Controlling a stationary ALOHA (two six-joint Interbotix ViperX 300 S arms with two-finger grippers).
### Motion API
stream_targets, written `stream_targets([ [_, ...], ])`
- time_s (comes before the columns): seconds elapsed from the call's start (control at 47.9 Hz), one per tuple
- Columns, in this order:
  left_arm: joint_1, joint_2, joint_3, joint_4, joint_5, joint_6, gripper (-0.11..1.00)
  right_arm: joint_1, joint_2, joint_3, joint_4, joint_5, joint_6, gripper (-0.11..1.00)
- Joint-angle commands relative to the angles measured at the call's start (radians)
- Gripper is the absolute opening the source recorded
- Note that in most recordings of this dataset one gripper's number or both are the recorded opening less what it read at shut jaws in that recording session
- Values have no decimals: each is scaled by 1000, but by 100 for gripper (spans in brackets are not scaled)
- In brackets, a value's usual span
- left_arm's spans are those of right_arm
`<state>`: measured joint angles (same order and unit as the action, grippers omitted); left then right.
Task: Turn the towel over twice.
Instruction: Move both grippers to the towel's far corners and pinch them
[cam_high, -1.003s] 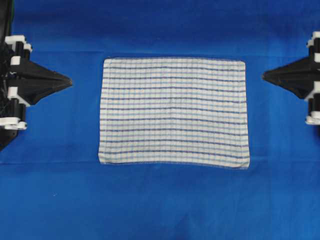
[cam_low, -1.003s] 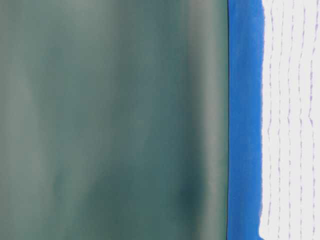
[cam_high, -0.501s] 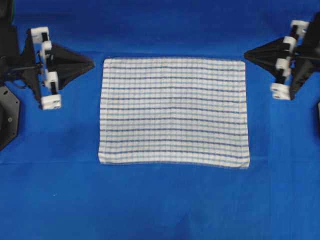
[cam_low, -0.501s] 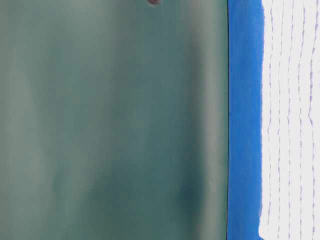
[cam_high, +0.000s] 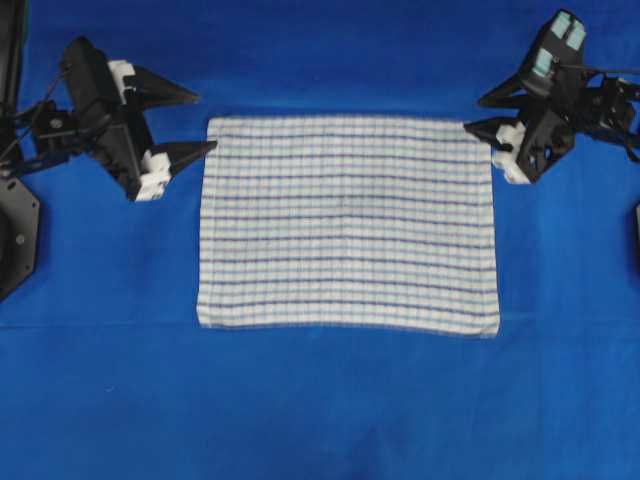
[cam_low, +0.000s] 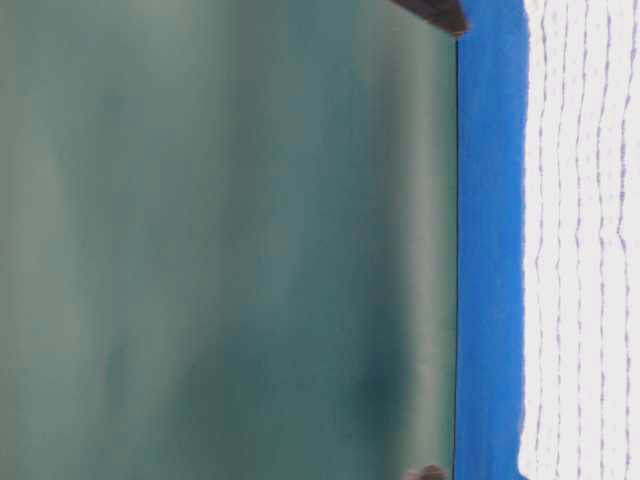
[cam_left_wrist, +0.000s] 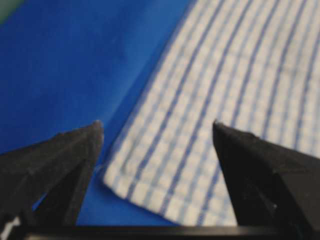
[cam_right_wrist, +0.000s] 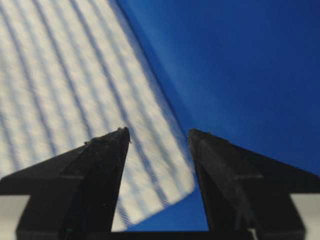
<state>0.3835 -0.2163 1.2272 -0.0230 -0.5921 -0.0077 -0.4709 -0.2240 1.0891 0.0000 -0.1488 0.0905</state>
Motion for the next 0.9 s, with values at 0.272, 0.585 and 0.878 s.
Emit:
stream_targets([
  [0.272, 61, 222, -54, -3, -112, 3, 84, -71, 150, -11, -5, -69, -5, 58],
  [0.585, 86, 324, -83, -3, -106, 18, 72, -81, 198, -15, -6, -83, -9, 50],
  [0.878, 74, 325, -84, -3, -61, 21, 3, -81, 192, -11, -6, -75, -14, 5],
])
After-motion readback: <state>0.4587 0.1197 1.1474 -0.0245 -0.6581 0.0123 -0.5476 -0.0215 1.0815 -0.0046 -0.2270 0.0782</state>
